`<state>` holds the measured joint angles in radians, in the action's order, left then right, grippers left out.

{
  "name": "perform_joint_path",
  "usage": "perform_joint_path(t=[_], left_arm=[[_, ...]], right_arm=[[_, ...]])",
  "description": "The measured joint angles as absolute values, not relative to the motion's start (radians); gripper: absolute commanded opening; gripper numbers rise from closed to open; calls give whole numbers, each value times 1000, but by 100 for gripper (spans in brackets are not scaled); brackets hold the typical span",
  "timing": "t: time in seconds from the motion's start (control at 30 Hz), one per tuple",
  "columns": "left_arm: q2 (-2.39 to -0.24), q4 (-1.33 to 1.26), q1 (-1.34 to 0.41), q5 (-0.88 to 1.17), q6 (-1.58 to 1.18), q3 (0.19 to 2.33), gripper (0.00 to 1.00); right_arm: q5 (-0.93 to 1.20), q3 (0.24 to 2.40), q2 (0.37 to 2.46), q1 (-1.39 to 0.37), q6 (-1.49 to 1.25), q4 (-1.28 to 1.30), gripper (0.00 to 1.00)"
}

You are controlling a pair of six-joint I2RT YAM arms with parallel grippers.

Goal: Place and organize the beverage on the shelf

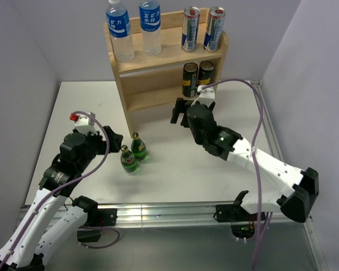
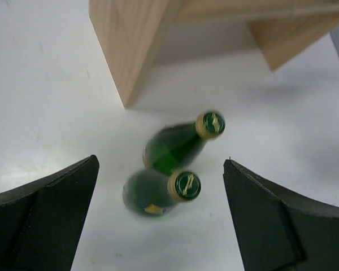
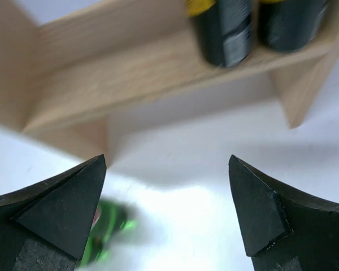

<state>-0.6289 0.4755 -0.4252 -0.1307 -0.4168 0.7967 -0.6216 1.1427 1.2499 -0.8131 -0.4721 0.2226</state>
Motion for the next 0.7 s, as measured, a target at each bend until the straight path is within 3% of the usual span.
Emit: perform_joint_path(t=[0.3,0.53,0.7], left_arm=[[-672,472,-466,-25,-555,696,99],[-628,431,-514,-78,-667,615,99],[-650,407,-647,-218,-734,574,99]], right_arm=[[-636,1052,1041,-941,-561,369,96],[-651,1051,974,-942,-565,441,96],[-651,1040,922,-943,-573,470,96]])
